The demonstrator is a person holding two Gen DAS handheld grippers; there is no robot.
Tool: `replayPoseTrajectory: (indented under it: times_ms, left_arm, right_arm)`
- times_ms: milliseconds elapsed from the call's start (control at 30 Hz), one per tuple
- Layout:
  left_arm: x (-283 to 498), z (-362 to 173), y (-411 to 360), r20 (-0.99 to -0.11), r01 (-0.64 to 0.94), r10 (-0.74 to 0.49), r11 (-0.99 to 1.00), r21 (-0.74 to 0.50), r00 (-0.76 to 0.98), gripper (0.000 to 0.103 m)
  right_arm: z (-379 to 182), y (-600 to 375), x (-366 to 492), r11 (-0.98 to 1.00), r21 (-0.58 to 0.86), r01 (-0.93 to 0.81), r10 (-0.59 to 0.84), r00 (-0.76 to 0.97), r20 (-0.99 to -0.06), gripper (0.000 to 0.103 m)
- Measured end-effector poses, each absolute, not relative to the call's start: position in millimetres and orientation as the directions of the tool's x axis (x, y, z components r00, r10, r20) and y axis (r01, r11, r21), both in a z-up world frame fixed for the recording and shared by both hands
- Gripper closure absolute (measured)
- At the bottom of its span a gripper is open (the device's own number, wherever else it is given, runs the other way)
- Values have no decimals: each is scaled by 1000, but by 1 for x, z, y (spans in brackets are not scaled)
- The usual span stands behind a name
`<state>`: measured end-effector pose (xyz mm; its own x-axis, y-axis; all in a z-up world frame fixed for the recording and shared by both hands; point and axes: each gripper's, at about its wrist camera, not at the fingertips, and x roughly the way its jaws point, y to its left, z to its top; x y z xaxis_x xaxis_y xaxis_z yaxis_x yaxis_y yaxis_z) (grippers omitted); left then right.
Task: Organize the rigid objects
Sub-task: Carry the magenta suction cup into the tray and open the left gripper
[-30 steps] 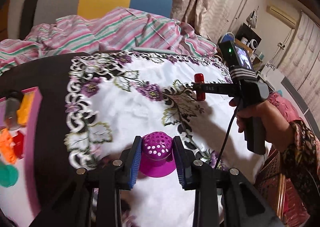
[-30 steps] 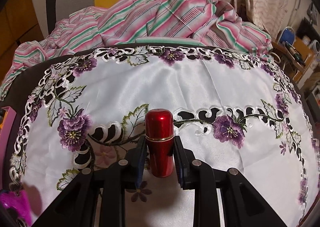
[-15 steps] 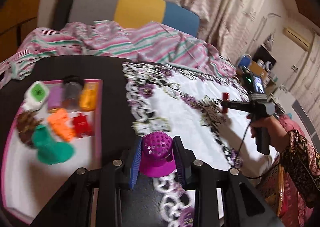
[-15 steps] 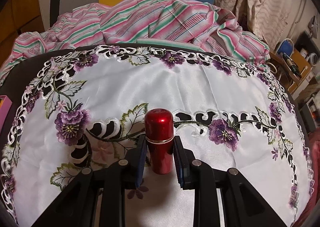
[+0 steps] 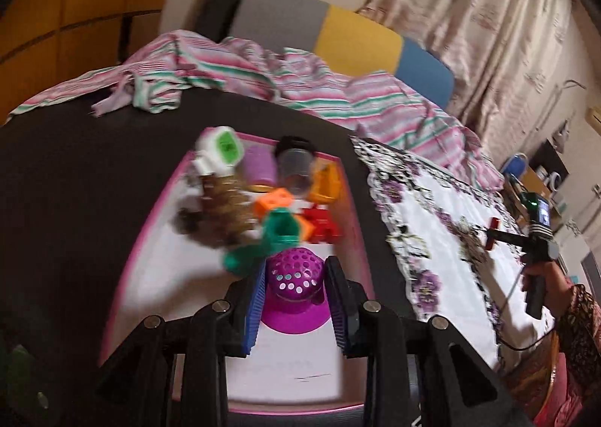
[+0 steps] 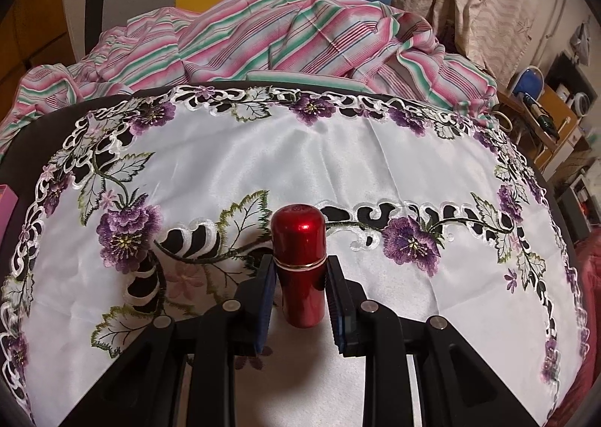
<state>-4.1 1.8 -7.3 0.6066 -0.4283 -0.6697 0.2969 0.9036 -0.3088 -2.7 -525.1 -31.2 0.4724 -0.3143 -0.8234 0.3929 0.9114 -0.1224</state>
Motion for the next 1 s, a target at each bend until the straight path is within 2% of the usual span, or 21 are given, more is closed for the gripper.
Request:
replayPoseTrajectory:
  times_ms: [300, 567, 667, 1000]
  left_arm:
    - [19, -27, 29, -716, 208, -313, 950, -234, 625, 72]
    - [26, -43, 35, -744, 170, -270, 963, -210, 611, 72]
    - [26, -41, 37, -750, 153, -251, 968, -200, 611, 63]
    - [8, -16, 60, -679, 115, -352, 922, -369, 644, 58]
  right_arm:
    - [-11, -516, -6, 910, -41, 412, -278, 536, -797, 77]
    - [14, -476, -16, 929, 32, 369, -221, 621, -752, 77]
    - [24, -456, -18, 939, 64, 339, -183, 647, -740, 77]
    - [35, -369, -21, 968, 159, 193, -9, 662, -749, 77]
